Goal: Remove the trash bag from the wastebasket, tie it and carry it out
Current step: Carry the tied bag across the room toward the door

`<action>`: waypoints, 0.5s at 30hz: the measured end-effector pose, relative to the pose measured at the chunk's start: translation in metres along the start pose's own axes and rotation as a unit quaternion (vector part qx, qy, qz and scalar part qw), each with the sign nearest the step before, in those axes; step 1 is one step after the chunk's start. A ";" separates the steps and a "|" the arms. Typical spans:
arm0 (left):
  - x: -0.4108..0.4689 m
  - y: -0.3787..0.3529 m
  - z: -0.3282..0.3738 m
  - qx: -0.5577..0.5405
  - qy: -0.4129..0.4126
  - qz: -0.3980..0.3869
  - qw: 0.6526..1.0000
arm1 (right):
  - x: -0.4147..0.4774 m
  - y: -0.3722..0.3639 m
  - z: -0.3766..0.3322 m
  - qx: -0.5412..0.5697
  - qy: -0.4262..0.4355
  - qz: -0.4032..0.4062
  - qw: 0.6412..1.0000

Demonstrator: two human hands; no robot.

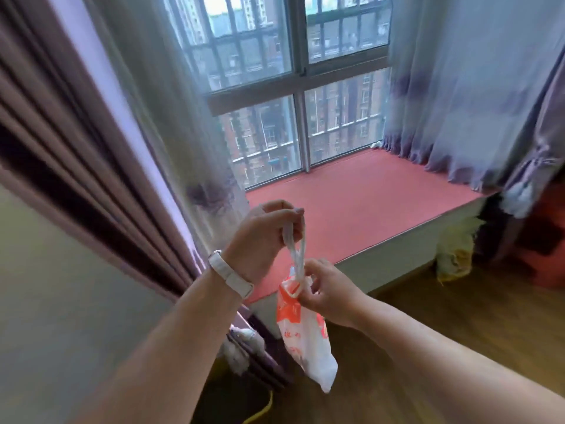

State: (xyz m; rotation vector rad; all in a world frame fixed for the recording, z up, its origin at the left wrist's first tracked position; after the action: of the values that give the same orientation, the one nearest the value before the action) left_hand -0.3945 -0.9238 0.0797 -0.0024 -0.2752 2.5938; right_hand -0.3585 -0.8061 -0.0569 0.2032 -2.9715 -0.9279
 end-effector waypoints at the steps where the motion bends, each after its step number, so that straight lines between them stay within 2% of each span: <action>1: 0.013 -0.019 -0.005 0.006 0.004 -0.015 1.000 | -0.005 0.018 0.013 -0.001 -0.008 0.010 1.000; 9: 0.101 -0.154 -0.043 0.008 0.042 -0.099 0.994 | -0.056 0.146 0.109 -0.004 -0.075 0.115 0.990; 15: 0.146 -0.244 -0.070 -0.016 0.080 -0.197 0.977 | -0.098 0.211 0.166 -0.001 -0.137 0.204 0.969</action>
State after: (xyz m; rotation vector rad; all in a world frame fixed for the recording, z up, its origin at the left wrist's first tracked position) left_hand -0.3928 -0.6312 0.0664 -0.1526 -0.2307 2.1809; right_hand -0.2956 -0.5280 -0.0718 -0.5602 -3.0636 -0.9653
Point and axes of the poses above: each hand's wrist, its own x-axis towards the middle knuckle, its own y-axis out of the back of the hand, z = x × y, the point moved 3 cm from there along x, towards the middle knuckle, and after that the axes turned 1 degree about -x, right-handed, at the moved point
